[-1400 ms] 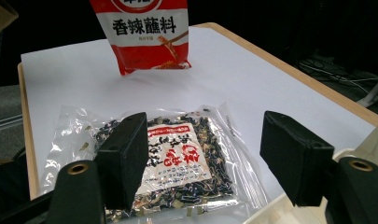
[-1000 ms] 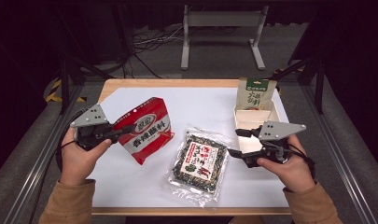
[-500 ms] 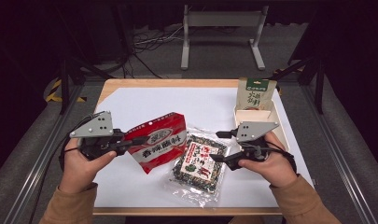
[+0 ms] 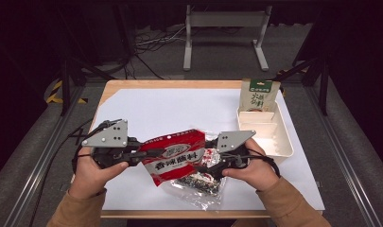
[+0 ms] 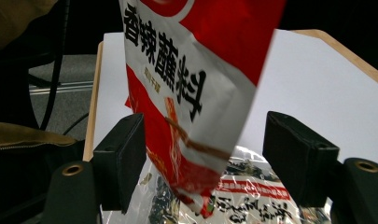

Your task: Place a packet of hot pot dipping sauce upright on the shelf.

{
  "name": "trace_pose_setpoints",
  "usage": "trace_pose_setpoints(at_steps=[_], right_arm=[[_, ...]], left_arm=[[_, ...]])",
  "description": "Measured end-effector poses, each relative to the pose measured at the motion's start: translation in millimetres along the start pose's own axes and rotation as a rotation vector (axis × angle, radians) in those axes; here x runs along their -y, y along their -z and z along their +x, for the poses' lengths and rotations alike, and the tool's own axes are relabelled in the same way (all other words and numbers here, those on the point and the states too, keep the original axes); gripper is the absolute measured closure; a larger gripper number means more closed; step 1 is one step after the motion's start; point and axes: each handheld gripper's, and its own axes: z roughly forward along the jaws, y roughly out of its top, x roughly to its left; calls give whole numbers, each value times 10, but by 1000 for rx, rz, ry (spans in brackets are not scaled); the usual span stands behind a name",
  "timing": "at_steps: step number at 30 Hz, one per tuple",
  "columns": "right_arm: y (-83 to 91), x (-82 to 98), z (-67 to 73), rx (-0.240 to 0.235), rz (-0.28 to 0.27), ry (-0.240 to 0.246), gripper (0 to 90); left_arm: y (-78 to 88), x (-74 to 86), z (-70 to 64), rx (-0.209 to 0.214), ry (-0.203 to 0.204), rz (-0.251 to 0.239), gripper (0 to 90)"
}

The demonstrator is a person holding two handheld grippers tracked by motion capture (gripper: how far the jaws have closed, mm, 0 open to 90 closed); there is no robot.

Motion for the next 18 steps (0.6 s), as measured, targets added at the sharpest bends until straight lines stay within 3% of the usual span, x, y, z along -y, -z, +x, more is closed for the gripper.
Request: trace_pose_setpoints(at_steps=[9,18], right_arm=[[-210,24,45,-48,-22,32,347],[-233,31,78,-37,-68,68,431]], left_arm=[[-48,-11,-18,11,-12,-1,887],[-17,3,5,-4,4,-25,887]])
